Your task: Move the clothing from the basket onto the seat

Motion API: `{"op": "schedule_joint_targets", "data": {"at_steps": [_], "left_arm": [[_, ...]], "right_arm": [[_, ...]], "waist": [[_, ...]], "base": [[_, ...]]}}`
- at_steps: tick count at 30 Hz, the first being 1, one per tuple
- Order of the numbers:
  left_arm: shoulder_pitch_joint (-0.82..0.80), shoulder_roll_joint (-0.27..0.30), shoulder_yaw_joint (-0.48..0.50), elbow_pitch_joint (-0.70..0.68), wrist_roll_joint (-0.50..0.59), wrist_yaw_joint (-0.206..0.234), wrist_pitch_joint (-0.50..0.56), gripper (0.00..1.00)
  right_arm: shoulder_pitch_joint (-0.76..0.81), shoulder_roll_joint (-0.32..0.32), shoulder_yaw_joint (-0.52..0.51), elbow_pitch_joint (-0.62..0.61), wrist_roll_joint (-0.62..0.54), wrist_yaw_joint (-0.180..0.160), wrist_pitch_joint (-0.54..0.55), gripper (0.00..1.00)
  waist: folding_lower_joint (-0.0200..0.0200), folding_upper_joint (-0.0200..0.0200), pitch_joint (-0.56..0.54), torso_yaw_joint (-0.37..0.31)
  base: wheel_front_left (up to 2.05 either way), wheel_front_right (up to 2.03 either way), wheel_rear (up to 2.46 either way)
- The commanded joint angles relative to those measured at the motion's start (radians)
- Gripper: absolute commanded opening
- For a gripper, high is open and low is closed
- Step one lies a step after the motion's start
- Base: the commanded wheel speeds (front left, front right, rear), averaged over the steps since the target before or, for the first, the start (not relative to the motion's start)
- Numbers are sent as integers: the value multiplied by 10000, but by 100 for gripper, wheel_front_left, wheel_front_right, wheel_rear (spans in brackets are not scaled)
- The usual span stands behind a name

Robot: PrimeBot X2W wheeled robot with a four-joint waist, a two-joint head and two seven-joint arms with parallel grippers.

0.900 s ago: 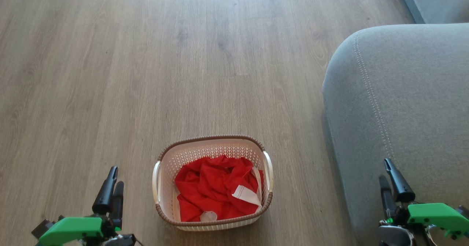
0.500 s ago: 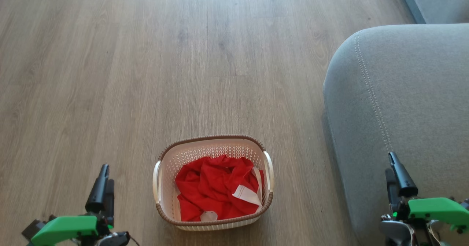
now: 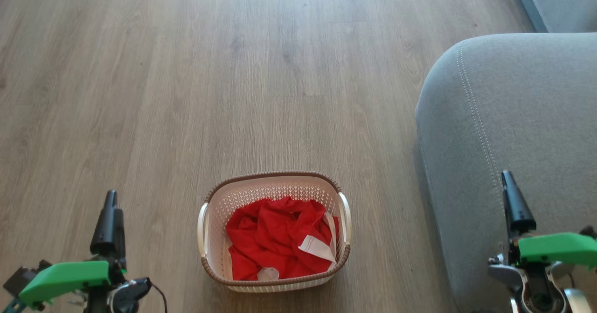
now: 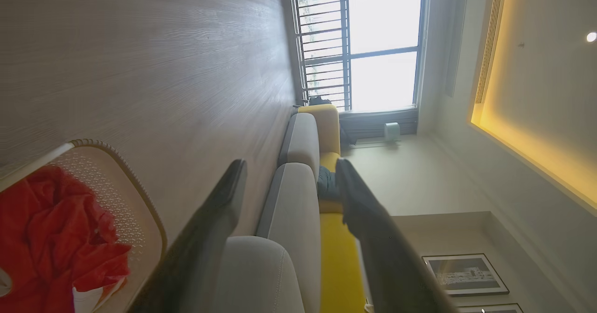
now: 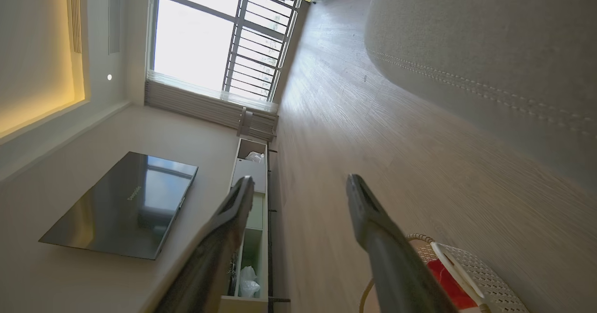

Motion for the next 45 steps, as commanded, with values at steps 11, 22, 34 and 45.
{"op": "schedule_joint_targets", "data": {"at_steps": [11,22,34,45], "left_arm": [[-748,95,872,-973,1235,-43,-439,100],[-877,107,1013,-1936,2630,-52,-760,100],[-819,119,93,-3650,5043,1035,-1082,100],[-781,131,-1668,-4640,8040,1761,-1432,100]], "right_arm": [[-840,-102,317,-1552,-2356,0,-437,100],[-1082,-105,736,-2496,-4453,0,-760,100],[-1332,-187,1374,-3318,-6826,0,-1083,100],[-1374,-118,1704,-3659,-8936,0,-1435,100]], "waist": [[0,0,-27,78],[0,0,-46,100],[0,0,55,176],[0,0,181,138]], "base": [[0,0,0],[0,0,0],[0,0,0],[0,0,0]]}}
